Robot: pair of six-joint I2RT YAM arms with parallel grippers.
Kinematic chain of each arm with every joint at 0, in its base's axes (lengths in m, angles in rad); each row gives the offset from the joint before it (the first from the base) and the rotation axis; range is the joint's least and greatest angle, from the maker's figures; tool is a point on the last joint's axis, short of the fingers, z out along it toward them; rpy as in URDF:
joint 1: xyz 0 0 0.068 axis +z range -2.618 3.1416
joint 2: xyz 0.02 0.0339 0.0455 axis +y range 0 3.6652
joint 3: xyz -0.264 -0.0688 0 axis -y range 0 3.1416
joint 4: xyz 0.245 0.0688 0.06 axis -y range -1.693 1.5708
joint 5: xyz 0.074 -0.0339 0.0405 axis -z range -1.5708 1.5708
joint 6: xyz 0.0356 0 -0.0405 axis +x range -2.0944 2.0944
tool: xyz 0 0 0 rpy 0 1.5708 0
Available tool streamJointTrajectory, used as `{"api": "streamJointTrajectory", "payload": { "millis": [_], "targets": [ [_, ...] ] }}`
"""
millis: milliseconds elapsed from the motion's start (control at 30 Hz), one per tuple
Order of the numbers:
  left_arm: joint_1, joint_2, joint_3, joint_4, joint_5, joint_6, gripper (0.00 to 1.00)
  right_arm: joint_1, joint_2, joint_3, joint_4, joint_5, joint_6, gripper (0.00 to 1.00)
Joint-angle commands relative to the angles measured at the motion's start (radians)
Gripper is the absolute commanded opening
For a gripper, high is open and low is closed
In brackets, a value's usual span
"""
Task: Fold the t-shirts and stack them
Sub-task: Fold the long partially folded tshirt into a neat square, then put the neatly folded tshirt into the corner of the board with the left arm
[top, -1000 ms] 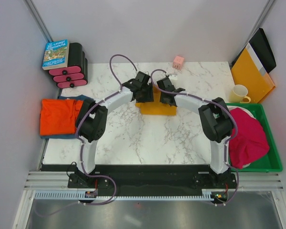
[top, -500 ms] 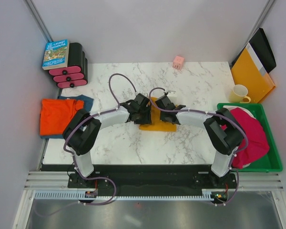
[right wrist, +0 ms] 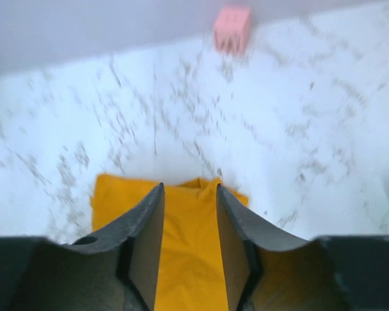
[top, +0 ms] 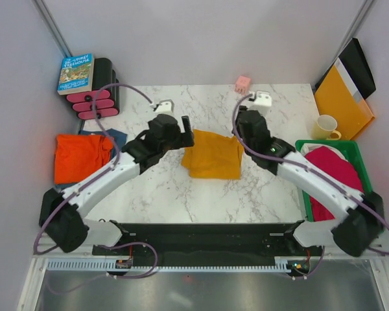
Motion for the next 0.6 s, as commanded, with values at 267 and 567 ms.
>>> {"api": "streamJointTrajectory", "payload": {
  "millis": [267,567],
  "targets": [
    [0.151,-0.488,-0.646,0.455,-0.366,0.241,0.99,0.022,-0.495,-0.452,0.171,0.074,-0.167,0.7],
    [0.349,-0.34,-0.782,0.903,-0.215,0.647,0.95,0.039,-0.666,-0.593,0.2,0.03,-0.219,0.76]
  ]
}}
